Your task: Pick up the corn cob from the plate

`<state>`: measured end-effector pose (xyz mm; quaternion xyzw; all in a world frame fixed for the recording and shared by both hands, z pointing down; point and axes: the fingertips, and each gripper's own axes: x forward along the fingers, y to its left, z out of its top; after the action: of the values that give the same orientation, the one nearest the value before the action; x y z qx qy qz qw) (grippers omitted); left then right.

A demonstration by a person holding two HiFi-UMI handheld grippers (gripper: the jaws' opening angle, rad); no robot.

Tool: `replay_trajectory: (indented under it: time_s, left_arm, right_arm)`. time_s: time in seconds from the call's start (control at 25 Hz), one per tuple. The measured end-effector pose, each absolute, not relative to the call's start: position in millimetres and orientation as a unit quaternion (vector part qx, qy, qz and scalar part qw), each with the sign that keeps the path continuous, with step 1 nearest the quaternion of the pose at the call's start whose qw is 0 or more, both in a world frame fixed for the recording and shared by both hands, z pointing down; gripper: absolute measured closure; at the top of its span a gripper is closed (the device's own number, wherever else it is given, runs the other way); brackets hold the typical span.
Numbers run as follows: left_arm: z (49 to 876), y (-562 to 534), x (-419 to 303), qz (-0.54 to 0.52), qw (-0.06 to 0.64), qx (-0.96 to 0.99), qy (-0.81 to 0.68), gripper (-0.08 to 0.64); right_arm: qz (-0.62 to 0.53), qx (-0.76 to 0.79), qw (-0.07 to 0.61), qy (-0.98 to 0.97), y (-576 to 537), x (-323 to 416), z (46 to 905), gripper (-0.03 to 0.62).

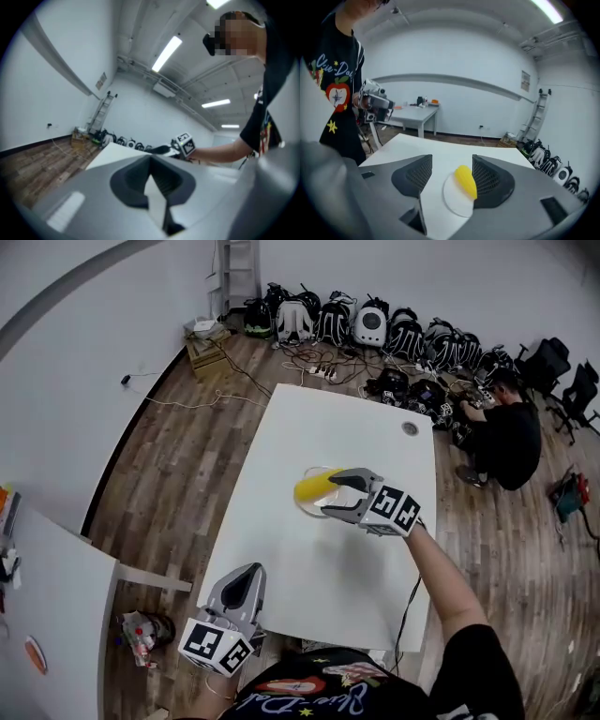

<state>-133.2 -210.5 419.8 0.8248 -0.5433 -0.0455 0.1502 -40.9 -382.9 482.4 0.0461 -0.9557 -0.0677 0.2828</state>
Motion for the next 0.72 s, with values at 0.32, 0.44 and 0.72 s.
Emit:
replay_trajectory:
  time_s: [0.32,0.44,0.72]
  left_arm:
    - [438,-227,-164,-0.045,0.184,0.786,-0.588,0.572]
    - [440,-231,-178,-0.048,0.191,0.773,-0.603,0.572]
    - [444,-243,-188,-0.048,0.208,0.762,-0.612,0.572]
  right_arm:
    - [-0.14,-0.084,0.445,-0.881,-433,-64,560,0.334]
    - [-0.189,-0.146,0.521,-0.82,-437,-59,588,0.331]
    - [-0.164,-0.176,0.537,-0.809,-455,-69,600,0.328]
